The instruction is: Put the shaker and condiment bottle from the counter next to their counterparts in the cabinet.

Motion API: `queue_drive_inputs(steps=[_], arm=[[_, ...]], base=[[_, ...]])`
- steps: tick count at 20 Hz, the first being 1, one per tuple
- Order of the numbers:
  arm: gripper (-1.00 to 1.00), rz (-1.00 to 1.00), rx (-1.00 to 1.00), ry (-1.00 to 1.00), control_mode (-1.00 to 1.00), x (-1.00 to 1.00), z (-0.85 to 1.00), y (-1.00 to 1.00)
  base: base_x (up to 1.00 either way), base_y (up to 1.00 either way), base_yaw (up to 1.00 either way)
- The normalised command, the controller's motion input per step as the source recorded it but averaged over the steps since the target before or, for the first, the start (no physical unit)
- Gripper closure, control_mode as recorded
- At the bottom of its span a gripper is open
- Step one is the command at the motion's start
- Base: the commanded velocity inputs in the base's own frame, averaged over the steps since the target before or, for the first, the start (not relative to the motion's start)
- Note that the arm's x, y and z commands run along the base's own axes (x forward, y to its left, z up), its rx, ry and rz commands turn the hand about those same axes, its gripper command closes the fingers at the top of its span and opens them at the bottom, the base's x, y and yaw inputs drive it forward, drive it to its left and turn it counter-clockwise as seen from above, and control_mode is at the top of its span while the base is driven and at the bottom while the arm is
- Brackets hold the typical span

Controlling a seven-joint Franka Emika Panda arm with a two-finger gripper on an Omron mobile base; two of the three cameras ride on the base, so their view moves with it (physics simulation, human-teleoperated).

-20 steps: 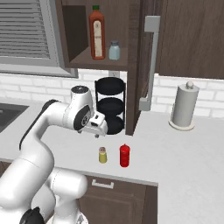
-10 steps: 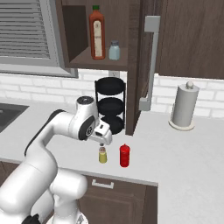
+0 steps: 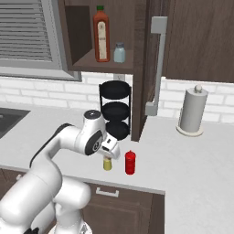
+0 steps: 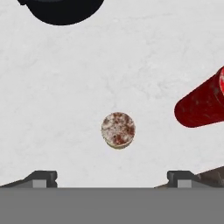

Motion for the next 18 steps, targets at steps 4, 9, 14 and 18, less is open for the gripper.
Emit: queue_drive_inputs(steps=[4,9,14,18], arm=[[-1.00,-0.06,0.00,-0.02,-1.00,0.00,-0.34,-0.14],[-1.00,-0.04,0.00,-0.02,-1.00,0.00,-0.31,-0.09],[-1.00,-0.02,0.00,0.00,-1.00,0.00,-0.26,-0.01],[-1.00,-0.01,0.00,0.00,-1.00,0.01,-0.22,0.00]], base=[[0.00,0.00,0.00],[0.00,0.00,0.00],[0.00,0.00,0.00],[0.00,0.00,0.00]])
